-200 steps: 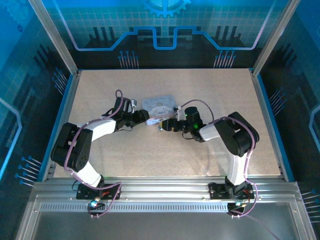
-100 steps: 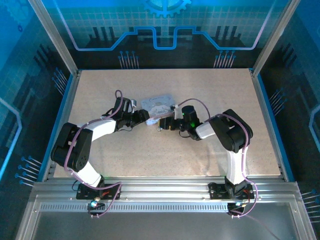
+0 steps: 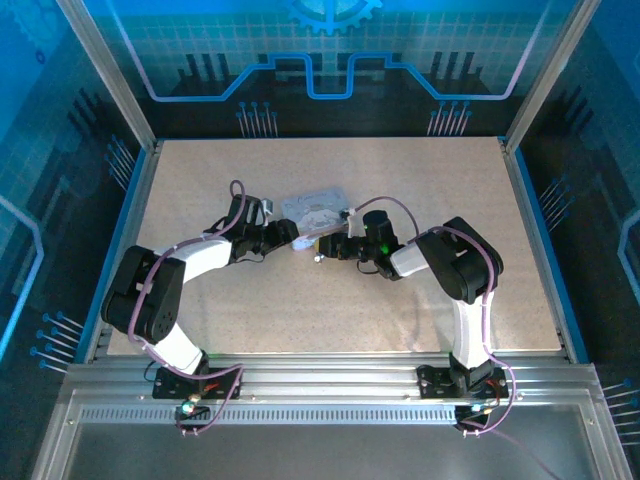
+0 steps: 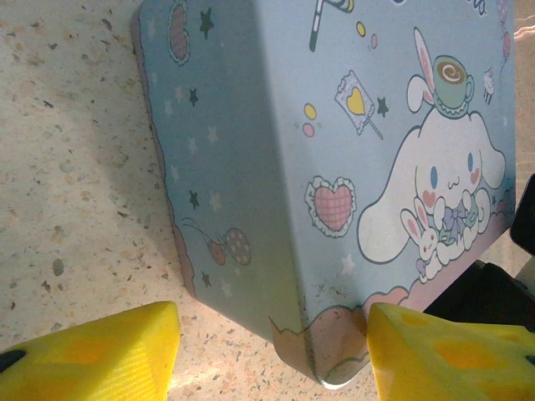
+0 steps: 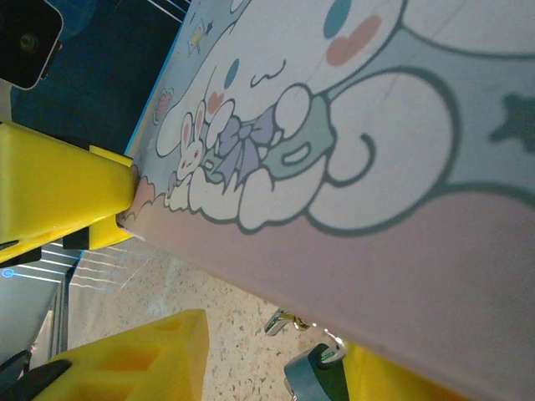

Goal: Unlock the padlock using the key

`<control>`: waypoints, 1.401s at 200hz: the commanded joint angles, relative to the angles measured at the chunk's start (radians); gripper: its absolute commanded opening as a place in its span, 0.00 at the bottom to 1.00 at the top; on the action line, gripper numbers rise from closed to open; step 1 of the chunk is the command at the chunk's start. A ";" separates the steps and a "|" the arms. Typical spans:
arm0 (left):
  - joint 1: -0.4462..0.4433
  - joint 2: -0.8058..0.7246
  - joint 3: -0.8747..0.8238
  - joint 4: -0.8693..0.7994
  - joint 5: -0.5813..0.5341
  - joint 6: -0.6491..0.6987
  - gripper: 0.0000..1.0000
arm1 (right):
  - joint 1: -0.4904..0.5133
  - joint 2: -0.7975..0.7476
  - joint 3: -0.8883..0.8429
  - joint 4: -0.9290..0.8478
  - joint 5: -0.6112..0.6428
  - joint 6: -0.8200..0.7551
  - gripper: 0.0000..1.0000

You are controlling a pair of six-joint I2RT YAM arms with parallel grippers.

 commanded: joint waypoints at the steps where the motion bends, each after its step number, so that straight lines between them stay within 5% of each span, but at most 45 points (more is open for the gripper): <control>1: -0.008 -0.008 -0.026 -0.055 -0.016 0.003 0.61 | -0.008 0.014 -0.014 0.031 -0.017 0.010 0.45; 280: -0.012 -0.004 -0.018 -0.058 -0.022 -0.001 0.61 | -0.047 0.018 -0.026 0.027 -0.050 0.019 0.10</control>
